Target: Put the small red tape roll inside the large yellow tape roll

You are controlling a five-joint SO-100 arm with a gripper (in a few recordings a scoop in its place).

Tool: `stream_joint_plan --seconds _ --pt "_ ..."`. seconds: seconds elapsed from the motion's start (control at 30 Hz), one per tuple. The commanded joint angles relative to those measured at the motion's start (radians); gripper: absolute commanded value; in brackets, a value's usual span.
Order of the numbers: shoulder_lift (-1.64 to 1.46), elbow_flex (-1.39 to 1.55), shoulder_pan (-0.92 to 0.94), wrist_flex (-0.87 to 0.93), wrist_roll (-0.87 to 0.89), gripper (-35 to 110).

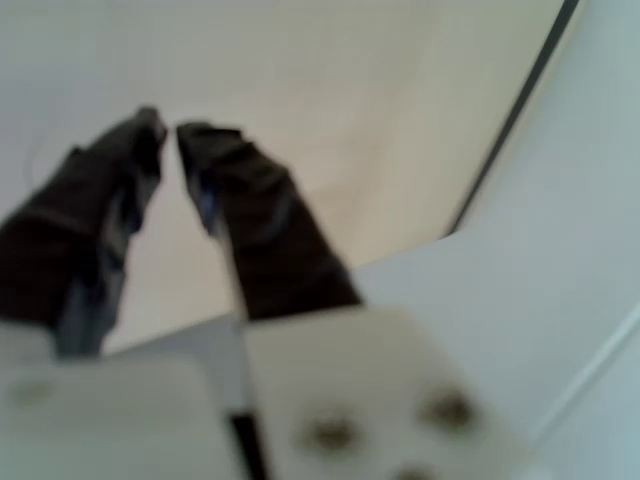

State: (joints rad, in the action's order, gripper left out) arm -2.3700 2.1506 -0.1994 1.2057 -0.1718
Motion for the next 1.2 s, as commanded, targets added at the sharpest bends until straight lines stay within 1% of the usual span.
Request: stream_joint_plan --seconds 0.0,0.1,0.17,0.27,0.5,0.77,0.83,0.87,0.9,1.17 --pt "0.144 -0.230 -0.058 0.028 -0.140 0" --pt "0.353 -0.422 -0.097 0.110 -0.160 0" --pt "0.463 -0.522 -0.112 0.135 -0.196 0" --pt "0.609 -0.658 -0.138 0.164 -0.222 13" --pt "0.904 -1.032 -0.146 0.265 -0.250 25" --pt "1.186 -1.462 -0.140 0.410 -0.259 27" --pt "1.324 -1.692 -0.147 0.514 -0.259 27" --pt "1.419 -1.855 -0.149 0.578 -0.259 27" --pt "1.479 -1.956 -0.149 0.603 -0.261 27" --pt "1.603 -2.039 -0.173 0.600 -0.259 27"
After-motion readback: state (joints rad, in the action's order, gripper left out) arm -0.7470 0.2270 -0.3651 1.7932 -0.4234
